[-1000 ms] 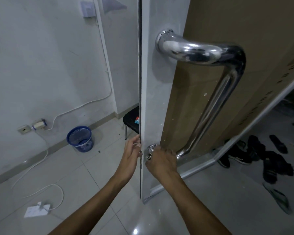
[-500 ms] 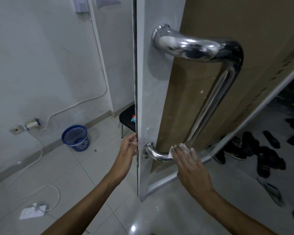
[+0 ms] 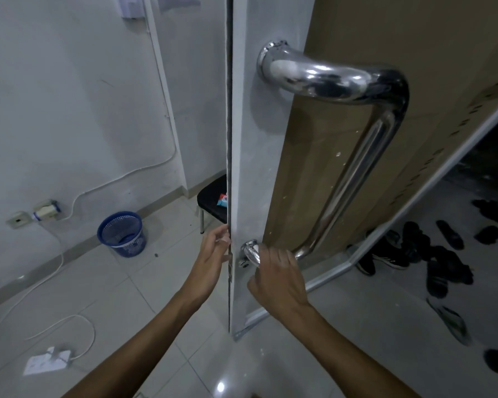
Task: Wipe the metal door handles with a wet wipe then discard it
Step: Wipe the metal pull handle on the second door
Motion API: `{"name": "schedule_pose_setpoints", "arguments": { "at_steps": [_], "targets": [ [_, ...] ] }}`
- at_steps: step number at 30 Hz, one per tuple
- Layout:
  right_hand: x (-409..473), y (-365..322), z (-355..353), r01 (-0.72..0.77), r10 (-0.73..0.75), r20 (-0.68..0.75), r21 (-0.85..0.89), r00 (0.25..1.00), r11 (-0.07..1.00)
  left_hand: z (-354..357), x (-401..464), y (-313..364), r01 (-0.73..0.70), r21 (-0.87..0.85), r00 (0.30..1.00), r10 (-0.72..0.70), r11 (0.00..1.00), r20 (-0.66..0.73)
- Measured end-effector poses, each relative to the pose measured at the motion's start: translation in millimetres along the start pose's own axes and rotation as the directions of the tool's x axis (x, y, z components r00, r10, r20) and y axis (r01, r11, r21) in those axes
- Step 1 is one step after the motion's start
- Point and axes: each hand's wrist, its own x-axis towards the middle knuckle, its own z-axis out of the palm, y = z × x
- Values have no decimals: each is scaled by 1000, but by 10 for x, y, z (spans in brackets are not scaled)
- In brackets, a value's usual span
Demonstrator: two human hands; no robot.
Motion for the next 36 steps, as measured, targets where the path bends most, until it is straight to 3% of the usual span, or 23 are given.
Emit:
{"name": "schedule_pose_setpoints", "arguments": {
  "at_steps": [3,5,8,11,12,14,17,20,22,25,31,36],
  "targets": [
    [-88,314,-53,169,-180,-55,-157,982,973,-3,33,10,0,15,1000,0,1000,-8],
    [-78,489,-145,217,-227,14,-348,974,912,-9,52,20,2,13,1000,-2,1000,-16],
    [-1,642,-261,317,-216,233,-659,948,682,-33,65,36,2,9,1000,-2,1000,-12],
    [49,699,-315,389,-240,309,-789,920,476,-45,58,40,-2,19,1000,2,1000,1],
    [52,703,-318,384,-252,295,-783,922,490,-43,55,43,-2,18,1000,2,1000,4],
    [49,674,-309,348,-293,204,-705,934,618,-46,53,47,5,18,1000,-5,1000,4],
    [-56,615,-116,281,-296,22,-392,955,876,-38,40,70,6,20,1000,-7,1000,14],
    [-186,451,146,195,-203,-99,-82,974,977,-31,45,73,7,19,1000,-7,1000,15],
    [-196,350,282,179,-180,-127,-22,975,984,-42,62,59,11,17,1000,-11,1000,12],
    [-147,310,393,226,-238,-137,-94,962,969,-60,82,9,7,31,1000,-7,999,14],
    [-107,777,538,525,-585,-166,-297,794,797,-44,135,-7,9,69,1000,-9,998,-5],
    [-186,1298,545,570,-648,-70,-409,759,713,-21,154,1,21,79,999,-19,997,-33]
  ]
}}
